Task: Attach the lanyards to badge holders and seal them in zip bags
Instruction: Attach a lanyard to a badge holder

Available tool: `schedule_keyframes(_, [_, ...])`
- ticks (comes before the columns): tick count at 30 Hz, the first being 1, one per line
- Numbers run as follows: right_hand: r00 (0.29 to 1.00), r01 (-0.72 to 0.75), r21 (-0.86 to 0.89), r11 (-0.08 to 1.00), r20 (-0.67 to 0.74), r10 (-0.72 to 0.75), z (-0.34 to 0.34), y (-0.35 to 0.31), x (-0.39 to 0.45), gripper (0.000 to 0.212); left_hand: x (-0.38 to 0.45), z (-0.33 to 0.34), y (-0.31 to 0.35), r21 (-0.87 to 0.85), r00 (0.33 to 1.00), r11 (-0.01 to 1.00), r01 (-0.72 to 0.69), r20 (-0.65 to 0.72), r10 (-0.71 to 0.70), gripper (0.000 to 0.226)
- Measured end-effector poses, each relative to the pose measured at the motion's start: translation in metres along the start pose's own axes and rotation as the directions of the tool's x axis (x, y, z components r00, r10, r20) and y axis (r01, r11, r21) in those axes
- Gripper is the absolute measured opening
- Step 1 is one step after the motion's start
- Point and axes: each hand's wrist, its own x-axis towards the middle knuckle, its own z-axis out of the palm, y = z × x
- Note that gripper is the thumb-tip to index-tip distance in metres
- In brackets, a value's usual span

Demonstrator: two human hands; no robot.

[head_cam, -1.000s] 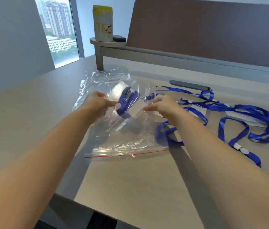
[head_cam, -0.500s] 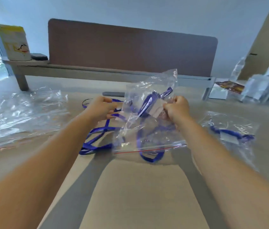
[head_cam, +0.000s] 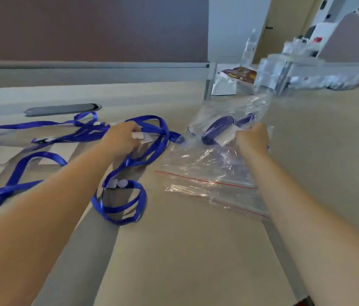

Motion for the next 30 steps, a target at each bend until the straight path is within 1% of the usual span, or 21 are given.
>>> schedule_keyframes(3, [0.998,-0.052,-0.089,0.995,-0.033,0.049,-0.002,0.016,0.016,0.037,0.015,0.011,0.002,0.103,0.999,0.994,0.020,0.028,-0.023,0.046])
schedule_keyframes(6, [0.998,-0.050,-0.181,0.982,-0.054,0.041,0.002,0.026,0.023,0.033,0.024,0.021,-0.004,0.209,1.000,0.978,0.021,0.011,-0.024,0.038])
schedule_keyframes(9, [0.998,-0.033,-0.225,0.974,-0.057,0.020,0.005,0.028,0.026,0.029,0.030,0.024,-0.005,0.348,0.999,0.937,0.039,-0.035,-0.029,0.034])
schedule_keyframes(11, [0.998,-0.042,-0.274,0.961,-0.057,0.027,0.008,0.028,0.026,0.038,0.029,0.023,-0.002,0.478,0.999,0.878,0.023,-0.051,0.001,0.031])
schedule_keyframes(12, [0.998,-0.031,-0.331,0.943,-0.059,0.012,0.010,0.027,0.026,0.046,0.028,0.022,0.000,0.538,0.998,0.843,0.005,-0.055,0.029,0.031])
schedule_keyframes(15, [0.992,0.037,-0.514,0.857,-0.084,-0.093,0.012,0.026,0.024,0.062,0.023,0.017,0.003,0.708,0.991,0.704,-0.043,-0.062,0.123,0.031])
schedule_keyframes(16, [0.987,0.064,-0.555,0.829,-0.090,-0.136,0.011,0.024,0.021,0.064,0.020,0.013,0.004,0.740,0.988,0.671,-0.044,-0.068,0.141,0.030])
schedule_keyframes(17, [0.978,0.104,-0.588,0.802,-0.086,-0.189,0.010,0.022,0.018,0.063,0.017,0.009,0.005,0.748,0.984,0.662,-0.045,-0.081,0.157,0.030])
schedule_keyframes(20, [0.938,0.272,-0.640,0.719,0.010,-0.346,0.011,0.012,0.005,0.051,0.009,-0.009,0.005,0.693,0.965,0.720,-0.035,-0.163,0.204,0.028])
schedule_keyframes(23, [0.891,0.433,-0.606,0.667,0.177,-0.417,0.018,-0.003,-0.013,0.039,0.000,-0.026,0.000,0.573,0.946,0.818,-0.036,-0.244,0.213,0.034])
schedule_keyframes(24, [0.869,0.487,-0.571,0.661,0.245,-0.430,0.022,-0.008,-0.020,0.036,-0.004,-0.031,-0.003,0.489,0.939,0.871,-0.047,-0.275,0.206,0.036])
schedule_keyframes(26, [0.815,0.580,-0.492,0.650,0.367,-0.449,0.032,-0.017,-0.038,0.030,-0.015,-0.041,-0.012,0.256,0.918,0.964,-0.079,-0.357,0.170,0.035])
schedule_keyframes(28, [0.769,0.626,-0.409,0.664,0.464,-0.439,0.042,-0.025,-0.059,0.026,-0.029,-0.050,-0.021,0.039,0.886,0.994,-0.100,-0.450,0.107,0.032])
schedule_keyframes(30, [0.731,0.624,-0.337,0.705,0.570,-0.375,0.054,-0.030,-0.083,0.023,-0.047,-0.055,-0.031,-0.129,0.877,0.987,-0.093,-0.480,0.020,0.032])
